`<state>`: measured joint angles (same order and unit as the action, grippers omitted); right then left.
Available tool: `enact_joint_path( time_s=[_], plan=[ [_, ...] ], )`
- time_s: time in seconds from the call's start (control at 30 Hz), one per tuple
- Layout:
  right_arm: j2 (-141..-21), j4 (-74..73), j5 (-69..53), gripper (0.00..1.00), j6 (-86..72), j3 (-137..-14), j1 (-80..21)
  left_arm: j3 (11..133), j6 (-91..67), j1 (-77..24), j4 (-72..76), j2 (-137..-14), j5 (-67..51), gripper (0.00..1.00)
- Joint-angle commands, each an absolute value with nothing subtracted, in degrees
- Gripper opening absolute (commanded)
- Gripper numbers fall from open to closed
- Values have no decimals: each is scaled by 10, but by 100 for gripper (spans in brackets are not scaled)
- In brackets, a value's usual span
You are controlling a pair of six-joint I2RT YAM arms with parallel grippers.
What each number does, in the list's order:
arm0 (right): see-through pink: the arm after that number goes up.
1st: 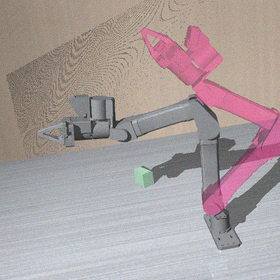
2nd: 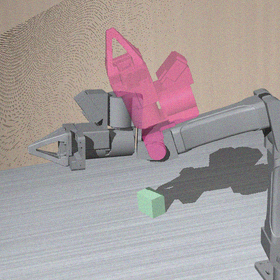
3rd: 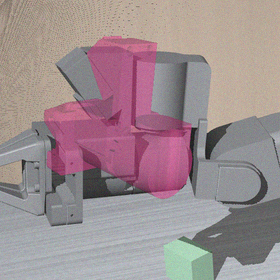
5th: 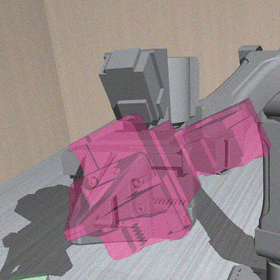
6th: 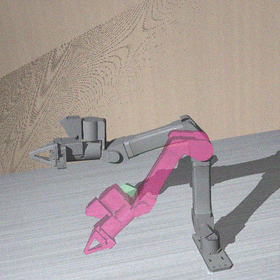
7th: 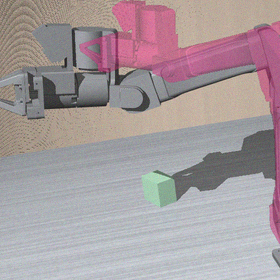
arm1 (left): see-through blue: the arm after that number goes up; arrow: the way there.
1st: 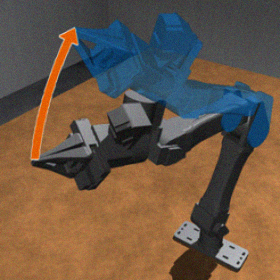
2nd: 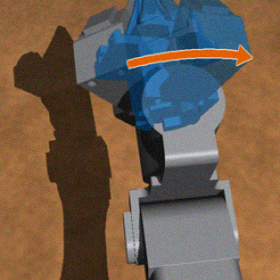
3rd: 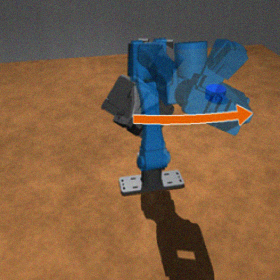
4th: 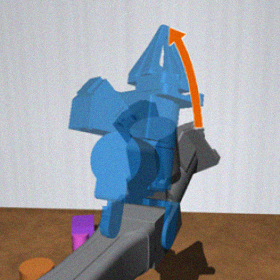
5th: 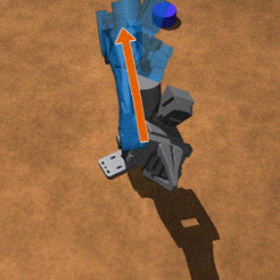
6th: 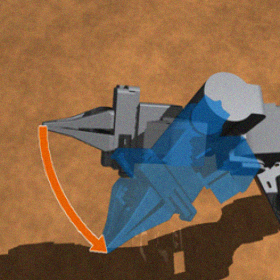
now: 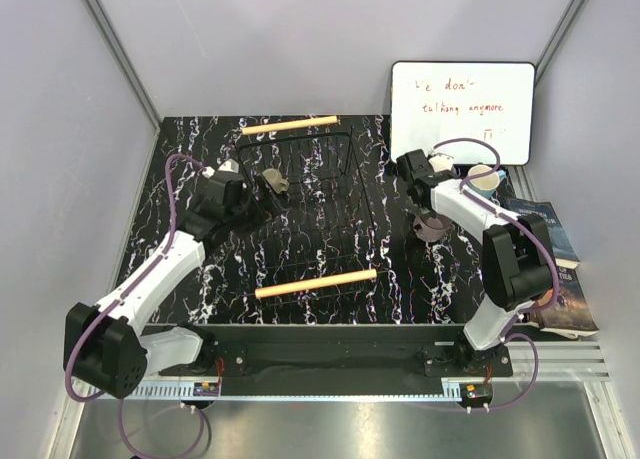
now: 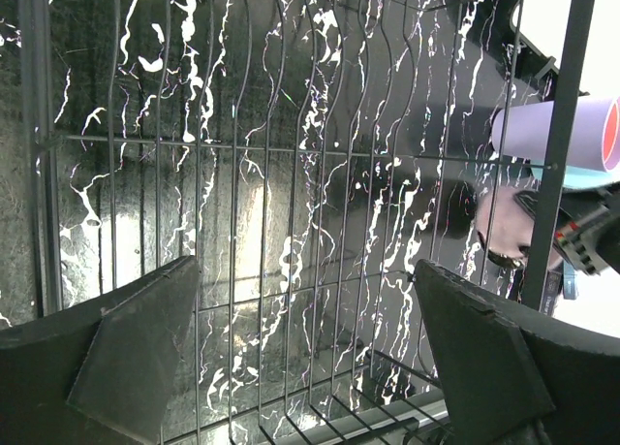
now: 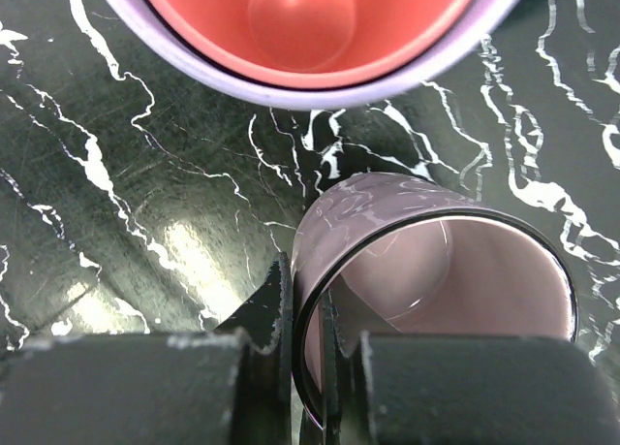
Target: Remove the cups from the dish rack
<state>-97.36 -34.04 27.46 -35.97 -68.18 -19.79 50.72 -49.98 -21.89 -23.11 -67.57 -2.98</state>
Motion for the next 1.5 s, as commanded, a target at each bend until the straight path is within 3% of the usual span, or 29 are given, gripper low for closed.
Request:
enact_joint_path(
  time_s=[0.0,0.33,0.63,0.87,1.03,1.47],
  plan=[
    [-984,-287,277,0,-360,-675,-191,502,-484,-216,-230,-657,-18,99],
    [-999,-259,243,2,-360,-640,-191,509,-480,-216,-233,-664,-18,99],
    [-898,-251,215,44,-338,-637,-192,540,-463,-216,-251,-673,-2,99],
    [-828,-254,170,58,-332,-651,-192,559,-449,-216,-255,-681,-1,99],
    [-754,-221,78,71,-324,-659,-195,639,-397,-217,-293,-696,68,99],
    [-654,-151,-82,75,-314,-645,-200,895,-311,-216,-398,-977,198,99]
  ],
)
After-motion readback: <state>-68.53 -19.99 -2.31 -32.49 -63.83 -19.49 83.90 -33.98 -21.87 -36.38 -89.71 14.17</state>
